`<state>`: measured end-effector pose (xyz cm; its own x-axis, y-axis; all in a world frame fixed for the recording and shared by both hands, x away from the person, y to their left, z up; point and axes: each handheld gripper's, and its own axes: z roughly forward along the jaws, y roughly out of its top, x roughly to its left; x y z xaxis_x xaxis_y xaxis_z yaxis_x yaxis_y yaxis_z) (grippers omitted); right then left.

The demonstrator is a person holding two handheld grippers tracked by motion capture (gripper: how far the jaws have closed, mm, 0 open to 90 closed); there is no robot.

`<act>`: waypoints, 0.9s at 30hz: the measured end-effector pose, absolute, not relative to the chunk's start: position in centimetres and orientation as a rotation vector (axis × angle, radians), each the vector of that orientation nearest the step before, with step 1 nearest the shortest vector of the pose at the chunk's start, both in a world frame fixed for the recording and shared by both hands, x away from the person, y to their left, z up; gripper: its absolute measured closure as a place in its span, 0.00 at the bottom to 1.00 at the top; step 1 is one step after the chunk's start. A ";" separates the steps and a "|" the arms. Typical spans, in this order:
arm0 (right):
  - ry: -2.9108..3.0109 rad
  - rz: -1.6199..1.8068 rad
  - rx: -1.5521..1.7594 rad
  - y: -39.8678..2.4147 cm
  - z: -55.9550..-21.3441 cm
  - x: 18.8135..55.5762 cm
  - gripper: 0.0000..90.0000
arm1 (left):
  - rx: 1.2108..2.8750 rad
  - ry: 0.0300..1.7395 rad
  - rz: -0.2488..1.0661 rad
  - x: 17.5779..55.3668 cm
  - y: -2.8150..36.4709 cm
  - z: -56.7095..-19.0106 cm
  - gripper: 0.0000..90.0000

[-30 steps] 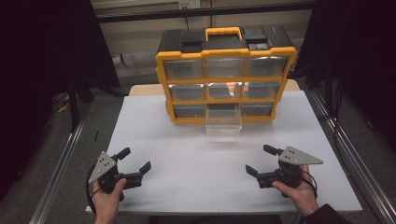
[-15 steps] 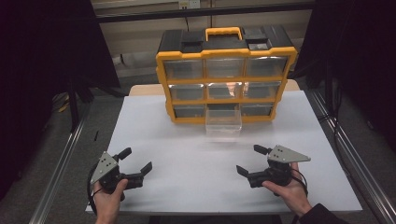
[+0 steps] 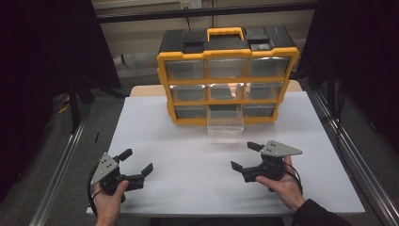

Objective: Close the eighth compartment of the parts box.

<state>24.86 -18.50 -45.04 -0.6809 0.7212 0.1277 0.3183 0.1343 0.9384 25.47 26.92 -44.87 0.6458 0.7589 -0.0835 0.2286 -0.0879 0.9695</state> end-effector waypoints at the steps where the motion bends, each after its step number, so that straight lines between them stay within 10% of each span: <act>1: 2.072 1.560 1.000 -18.4 -45.1 25.0 0.06 | 1.639 0.826 0.539 25.5 26.9 -44.9 0.03; 27: 2.110 1.580 1.007 -16.2 -45.0 27.7 0.43 | 1.664 0.815 0.551 25.7 27.2 -44.8 0.03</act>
